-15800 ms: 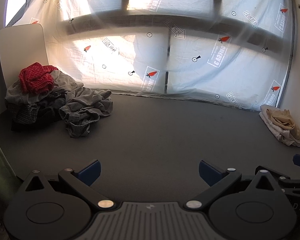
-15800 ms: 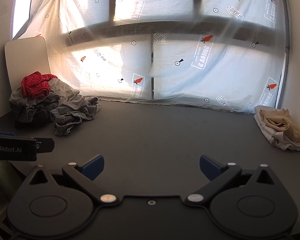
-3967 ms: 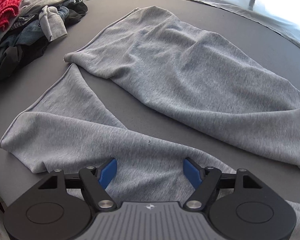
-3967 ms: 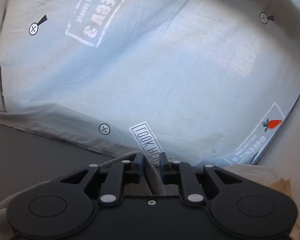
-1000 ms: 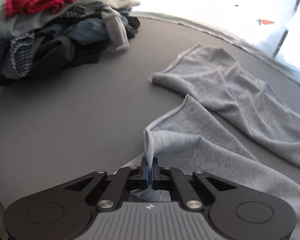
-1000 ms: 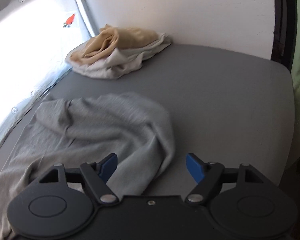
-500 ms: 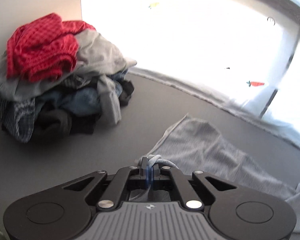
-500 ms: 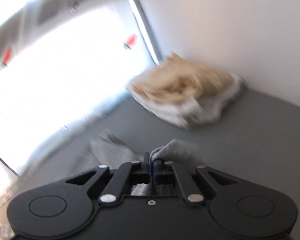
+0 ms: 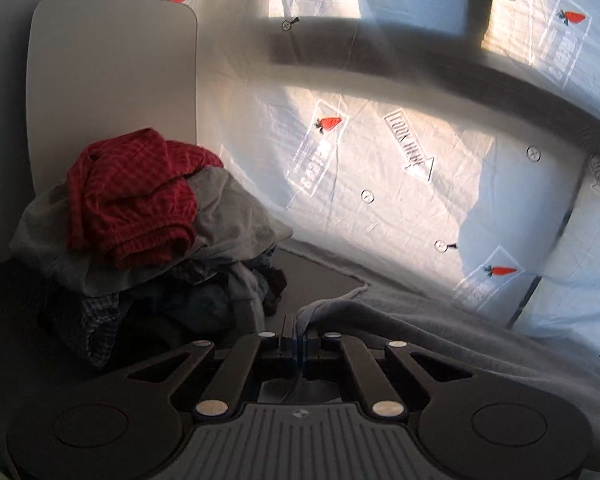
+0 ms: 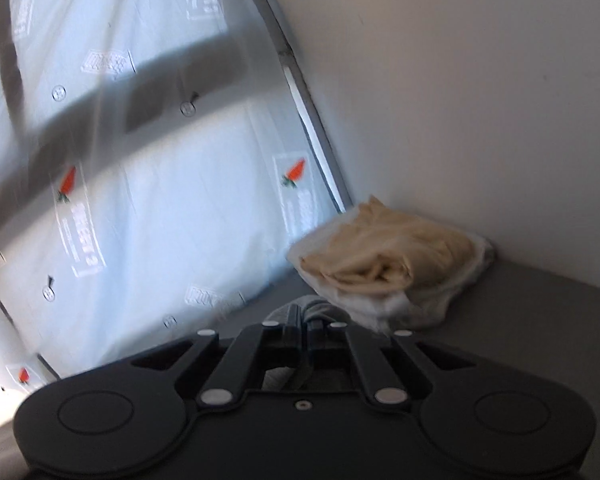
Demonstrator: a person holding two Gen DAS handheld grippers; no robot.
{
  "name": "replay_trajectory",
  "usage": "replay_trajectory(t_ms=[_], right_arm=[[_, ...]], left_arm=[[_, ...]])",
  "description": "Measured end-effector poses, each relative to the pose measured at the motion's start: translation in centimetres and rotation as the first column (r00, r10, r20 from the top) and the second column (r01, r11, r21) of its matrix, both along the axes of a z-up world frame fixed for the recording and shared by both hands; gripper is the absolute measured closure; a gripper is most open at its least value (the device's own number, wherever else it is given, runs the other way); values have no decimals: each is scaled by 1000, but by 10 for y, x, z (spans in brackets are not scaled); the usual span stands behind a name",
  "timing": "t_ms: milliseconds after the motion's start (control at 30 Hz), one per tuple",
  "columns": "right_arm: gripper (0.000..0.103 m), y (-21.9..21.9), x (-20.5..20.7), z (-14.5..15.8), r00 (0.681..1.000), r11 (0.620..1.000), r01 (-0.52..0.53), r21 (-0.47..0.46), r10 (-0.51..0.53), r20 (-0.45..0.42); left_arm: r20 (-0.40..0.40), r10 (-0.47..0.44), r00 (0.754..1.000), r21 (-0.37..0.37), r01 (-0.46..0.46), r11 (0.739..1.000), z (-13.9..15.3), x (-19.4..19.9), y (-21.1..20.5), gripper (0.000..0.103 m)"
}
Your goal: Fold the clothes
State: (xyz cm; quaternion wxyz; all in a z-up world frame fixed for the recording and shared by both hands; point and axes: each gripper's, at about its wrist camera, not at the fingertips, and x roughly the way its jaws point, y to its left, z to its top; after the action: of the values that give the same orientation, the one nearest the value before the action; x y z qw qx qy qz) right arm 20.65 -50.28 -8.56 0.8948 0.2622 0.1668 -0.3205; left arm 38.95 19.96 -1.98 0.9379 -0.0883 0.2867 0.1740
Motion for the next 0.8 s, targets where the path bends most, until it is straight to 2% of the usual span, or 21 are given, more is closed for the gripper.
replay_trajectory(t_ms=[67,133,233,267,300,367,500,600,667,733,800], right_arm=[[100,2,-12,-39,994,997,13,82,-3,-114],[99,10,-22,-80,971,989,36,144,-1,-238],[93,24,-34,-116,938,978,78,192,-7,-345],[89,27,-38,-120,938,974,93,207,-16,-346],[79,29,-42,-122,940,970,109,220,-28,-341],[65,33,-46,-122,942,963,134,233,-51,-331],[63,34,-40,-118,934,969,131,208,-51,-352],[59,34,-36,-111,932,980,114,166,-48,-360],[56,32,-37,-106,939,982,110,153,-52,-341],[51,29,-38,-101,947,982,113,153,-60,-314],[43,24,-40,-97,958,981,117,157,-70,-277]], left_arm=[[-136,38,990,17,-36,999,-45,-11,7,100],[-261,69,963,21,-65,998,-88,-22,11,99],[-366,71,928,-1,-76,997,-125,-43,9,96],[-379,74,922,1,-79,997,-131,-49,7,96],[-385,78,920,-7,-88,996,-133,-53,6,95],[-393,88,915,-29,-108,994,-135,-61,5,89],[-399,111,910,-9,-125,992,-136,-64,6,87],[-379,120,918,-1,-130,992,-128,-65,6,87],[-359,122,925,-9,-134,991,-122,-66,6,86],[-343,119,932,-24,-136,990,-116,-65,3,81],[-328,106,939,-43,-127,991,-112,-64,-2,78]])
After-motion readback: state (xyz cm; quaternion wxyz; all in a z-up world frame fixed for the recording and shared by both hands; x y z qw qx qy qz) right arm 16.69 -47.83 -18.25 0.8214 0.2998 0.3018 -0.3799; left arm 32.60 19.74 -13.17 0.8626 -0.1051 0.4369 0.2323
